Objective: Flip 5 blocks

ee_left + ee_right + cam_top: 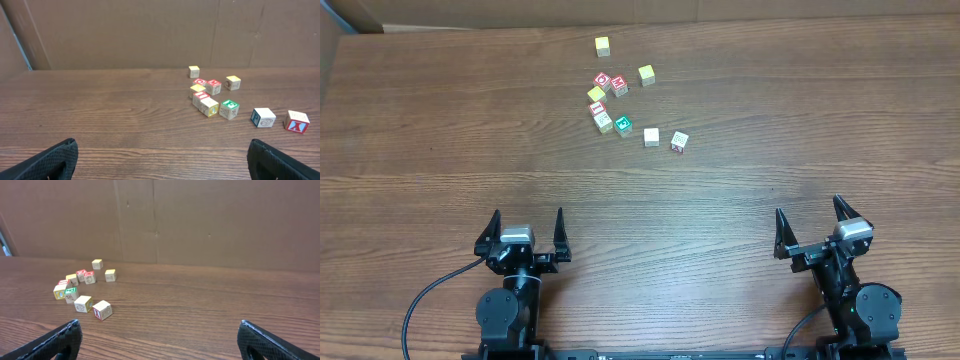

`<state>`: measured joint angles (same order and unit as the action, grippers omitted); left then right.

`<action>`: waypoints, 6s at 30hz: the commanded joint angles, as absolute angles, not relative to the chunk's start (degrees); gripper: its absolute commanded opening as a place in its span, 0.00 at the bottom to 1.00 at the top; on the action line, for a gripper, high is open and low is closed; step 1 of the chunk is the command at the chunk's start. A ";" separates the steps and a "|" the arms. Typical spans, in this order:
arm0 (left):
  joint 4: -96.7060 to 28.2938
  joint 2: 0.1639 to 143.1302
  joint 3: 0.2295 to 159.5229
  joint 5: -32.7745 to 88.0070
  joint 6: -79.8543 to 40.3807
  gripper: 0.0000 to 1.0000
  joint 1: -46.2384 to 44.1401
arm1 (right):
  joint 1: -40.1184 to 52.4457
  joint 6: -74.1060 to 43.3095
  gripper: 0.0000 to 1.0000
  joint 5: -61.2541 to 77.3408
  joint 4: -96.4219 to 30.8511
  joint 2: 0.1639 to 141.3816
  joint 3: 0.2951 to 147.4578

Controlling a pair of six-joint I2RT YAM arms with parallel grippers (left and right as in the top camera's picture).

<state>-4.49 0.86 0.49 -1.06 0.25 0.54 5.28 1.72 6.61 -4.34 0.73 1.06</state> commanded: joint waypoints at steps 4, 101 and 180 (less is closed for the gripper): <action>-4.38 0.25 0.27 -0.54 1.72 1.00 1.02 | 5.06 1.96 1.00 6.07 -4.23 0.16 0.45; -4.38 0.25 0.27 -0.56 1.72 1.00 1.02 | 5.06 1.96 1.00 6.07 -4.23 0.16 0.45; -19.51 0.75 19.97 15.11 -11.86 1.00 0.99 | 5.13 -10.09 1.00 9.32 -18.61 0.25 14.63</action>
